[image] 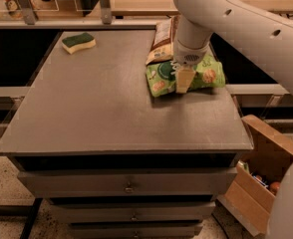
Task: Pick green rice chip bag
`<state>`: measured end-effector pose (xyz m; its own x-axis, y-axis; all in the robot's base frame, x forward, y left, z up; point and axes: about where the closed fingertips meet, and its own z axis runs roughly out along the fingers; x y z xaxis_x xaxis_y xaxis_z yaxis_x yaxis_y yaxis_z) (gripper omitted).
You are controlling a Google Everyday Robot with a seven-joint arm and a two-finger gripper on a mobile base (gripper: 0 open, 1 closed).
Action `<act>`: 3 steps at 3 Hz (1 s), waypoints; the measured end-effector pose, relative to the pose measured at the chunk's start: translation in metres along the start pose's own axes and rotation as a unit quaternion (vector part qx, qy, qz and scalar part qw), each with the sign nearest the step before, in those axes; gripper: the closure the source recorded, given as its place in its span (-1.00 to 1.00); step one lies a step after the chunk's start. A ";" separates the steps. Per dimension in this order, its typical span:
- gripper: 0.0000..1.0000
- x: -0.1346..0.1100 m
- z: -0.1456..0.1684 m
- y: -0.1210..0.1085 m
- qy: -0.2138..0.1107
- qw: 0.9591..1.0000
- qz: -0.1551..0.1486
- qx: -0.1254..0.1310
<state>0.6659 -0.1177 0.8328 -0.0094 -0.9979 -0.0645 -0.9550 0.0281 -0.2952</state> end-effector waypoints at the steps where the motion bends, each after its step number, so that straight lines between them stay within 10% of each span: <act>1: 0.73 0.000 0.000 0.000 0.000 1.000 0.000 0.000; 3: 1.00 0.008 -0.057 0.003 -0.041 0.999 0.004 0.026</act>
Offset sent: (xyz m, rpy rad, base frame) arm -0.0493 -0.0265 0.1194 0.2307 -0.1070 0.0178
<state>0.6464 -0.1291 0.8857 0.0089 -0.9895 -0.1444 -0.9381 0.0418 -0.3440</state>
